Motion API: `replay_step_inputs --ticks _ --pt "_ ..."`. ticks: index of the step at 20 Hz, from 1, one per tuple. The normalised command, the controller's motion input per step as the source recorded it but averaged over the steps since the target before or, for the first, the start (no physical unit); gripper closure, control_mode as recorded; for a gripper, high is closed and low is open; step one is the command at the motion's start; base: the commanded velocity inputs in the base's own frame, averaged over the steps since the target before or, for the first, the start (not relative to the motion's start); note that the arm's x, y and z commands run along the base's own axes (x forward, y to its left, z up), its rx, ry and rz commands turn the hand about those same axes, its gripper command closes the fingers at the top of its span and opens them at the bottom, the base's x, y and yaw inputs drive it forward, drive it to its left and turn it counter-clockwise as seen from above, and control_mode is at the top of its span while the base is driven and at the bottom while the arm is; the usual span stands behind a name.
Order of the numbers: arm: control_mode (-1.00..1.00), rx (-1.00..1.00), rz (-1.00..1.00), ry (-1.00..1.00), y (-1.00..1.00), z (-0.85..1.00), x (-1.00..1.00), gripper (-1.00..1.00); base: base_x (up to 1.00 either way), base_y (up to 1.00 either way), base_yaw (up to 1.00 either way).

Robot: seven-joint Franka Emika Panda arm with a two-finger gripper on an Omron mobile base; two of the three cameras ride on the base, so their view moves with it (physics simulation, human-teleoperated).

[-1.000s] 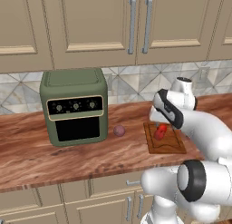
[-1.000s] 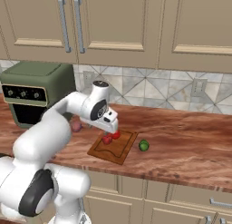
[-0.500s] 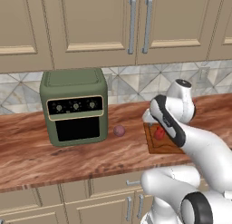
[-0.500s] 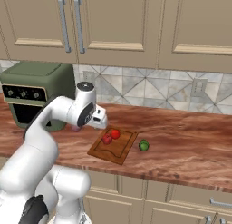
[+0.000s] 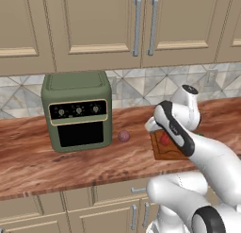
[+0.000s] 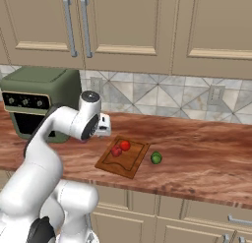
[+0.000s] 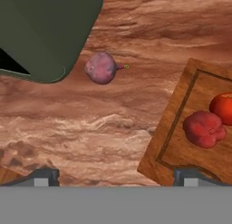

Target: Place the avocado, onion, tomato, and bell pepper on the cutting board.

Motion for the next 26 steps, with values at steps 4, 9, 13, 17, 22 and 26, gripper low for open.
replay_step_inputs --ticks 4,9,13,17,22,26 --pt "-1.0 -0.01 0.22 0.0 0.19 0.0 0.28 -1.0 0.0 0.0 0.0" --pt "-1.0 0.0 0.2 0.0 0.12 0.0 0.39 -1.0 0.0 0.0 0.0" --pt "-1.0 0.0 0.16 0.0 0.25 0.0 0.51 -1.0 0.0 0.0 0.0" --pt "-1.0 -0.01 0.13 0.0 0.27 -0.01 0.37 -1.0 0.0 0.0 0.0" --pt "-1.0 -0.02 0.09 0.0 0.23 -0.2 0.24 -1.0 0.0 0.0 0.0" --pt "-1.0 -0.01 0.08 0.0 0.17 -0.36 0.25 -1.0 0.0 0.0 0.0"
